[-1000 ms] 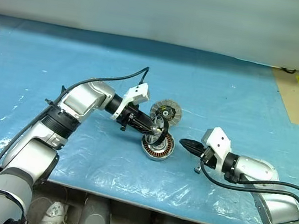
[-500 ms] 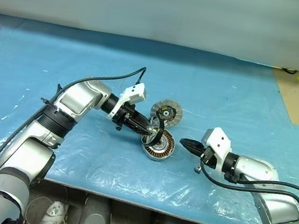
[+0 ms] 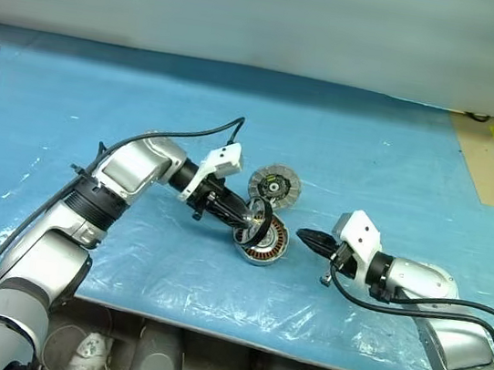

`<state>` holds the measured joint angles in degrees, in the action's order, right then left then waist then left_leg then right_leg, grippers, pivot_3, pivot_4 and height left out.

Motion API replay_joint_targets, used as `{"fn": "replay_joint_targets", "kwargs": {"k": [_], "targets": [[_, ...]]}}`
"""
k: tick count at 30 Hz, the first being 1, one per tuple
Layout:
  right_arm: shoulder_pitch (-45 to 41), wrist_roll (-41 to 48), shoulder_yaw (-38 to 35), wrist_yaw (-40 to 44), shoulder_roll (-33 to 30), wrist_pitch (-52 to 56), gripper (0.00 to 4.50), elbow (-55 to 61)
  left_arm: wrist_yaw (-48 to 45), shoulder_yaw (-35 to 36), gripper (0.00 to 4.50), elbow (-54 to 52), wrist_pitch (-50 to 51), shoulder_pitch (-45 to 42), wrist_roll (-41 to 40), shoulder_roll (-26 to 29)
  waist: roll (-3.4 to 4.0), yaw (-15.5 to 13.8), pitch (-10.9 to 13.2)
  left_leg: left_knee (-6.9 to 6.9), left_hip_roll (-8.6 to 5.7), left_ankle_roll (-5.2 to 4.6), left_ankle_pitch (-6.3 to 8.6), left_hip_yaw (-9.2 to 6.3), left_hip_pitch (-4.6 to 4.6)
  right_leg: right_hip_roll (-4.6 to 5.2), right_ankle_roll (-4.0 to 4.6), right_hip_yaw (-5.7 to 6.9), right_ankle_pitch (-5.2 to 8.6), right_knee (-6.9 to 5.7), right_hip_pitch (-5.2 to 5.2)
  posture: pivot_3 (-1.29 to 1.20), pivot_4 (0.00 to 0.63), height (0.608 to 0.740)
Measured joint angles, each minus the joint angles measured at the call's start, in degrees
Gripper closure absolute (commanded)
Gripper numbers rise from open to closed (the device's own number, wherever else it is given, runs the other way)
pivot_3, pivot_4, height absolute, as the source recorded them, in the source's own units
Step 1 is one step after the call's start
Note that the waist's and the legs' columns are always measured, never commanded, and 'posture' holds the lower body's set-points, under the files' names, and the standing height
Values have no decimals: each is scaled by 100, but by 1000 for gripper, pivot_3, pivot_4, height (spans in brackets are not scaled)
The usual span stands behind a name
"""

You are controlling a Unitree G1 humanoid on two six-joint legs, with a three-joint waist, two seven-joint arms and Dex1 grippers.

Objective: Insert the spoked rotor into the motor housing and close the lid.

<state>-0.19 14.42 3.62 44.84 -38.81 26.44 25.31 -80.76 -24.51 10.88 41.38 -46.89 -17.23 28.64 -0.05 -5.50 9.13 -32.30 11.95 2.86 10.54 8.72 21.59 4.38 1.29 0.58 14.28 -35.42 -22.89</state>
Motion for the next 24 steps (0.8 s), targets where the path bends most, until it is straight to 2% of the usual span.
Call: {"fn": "replay_joint_targets", "kwargs": {"k": [6, 7, 10, 17, 20, 24], "targets": [[1, -4, 0, -2, 7, -20, 4500, 0, 170, 14, 141, 8, -25, 5, -1, -195, 0, 0, 0, 0, 0, 0, 0, 0, 0, 0, 0, 0, 0, 0, 0, 0, 150, 740], [1, -5, 0, -2, 8, -21, 4500, 0, 232, 23, 24, 29, -33, 2, 2, -232, 0, 0, 0, 0, 0, 0, 0, 0, 0, 0, 0, 0, 0, 0, 0, 0, 150, 740], [0, -23, 0, 0, 8, -23, 4500, -4, 370, 64, 24, 203, -126, -59, 56, -248, 0, 7, 0, 0, 1, 0, 0, 0, -1, -1, 0, 0, 0, 0, 0, 0, 150, 740], [-47, -47, 1, 4, 10, -46, 4500, -55, 665, 829, 24, 209, -323, -6, -267, -548, 0, -1, 0, -2, -2, 0, 0, -3, 5, 0, -4, 1, -3, 1, 0, 0, 150, 740], [-58, -75, 1, 0, 25, -92, 4500, -59, 909, 1129, 642, -106, -318, 338, -553, -841, -1, 1, 0, 0, -1, 0, 0, -5, 6, -1, -7, 2, -4, 1, 0, 0, 150, 740], [-58, -72, -2, 2, 45, -113, 4500, -62, 1128, 1189, 2006, -406, -317, 898, -684, -893, -1, 19, 0, -1, 3, -1, 0, -5, 5, -3, -5, 2, -3, 0, -3, 0, 150, 740]]}}
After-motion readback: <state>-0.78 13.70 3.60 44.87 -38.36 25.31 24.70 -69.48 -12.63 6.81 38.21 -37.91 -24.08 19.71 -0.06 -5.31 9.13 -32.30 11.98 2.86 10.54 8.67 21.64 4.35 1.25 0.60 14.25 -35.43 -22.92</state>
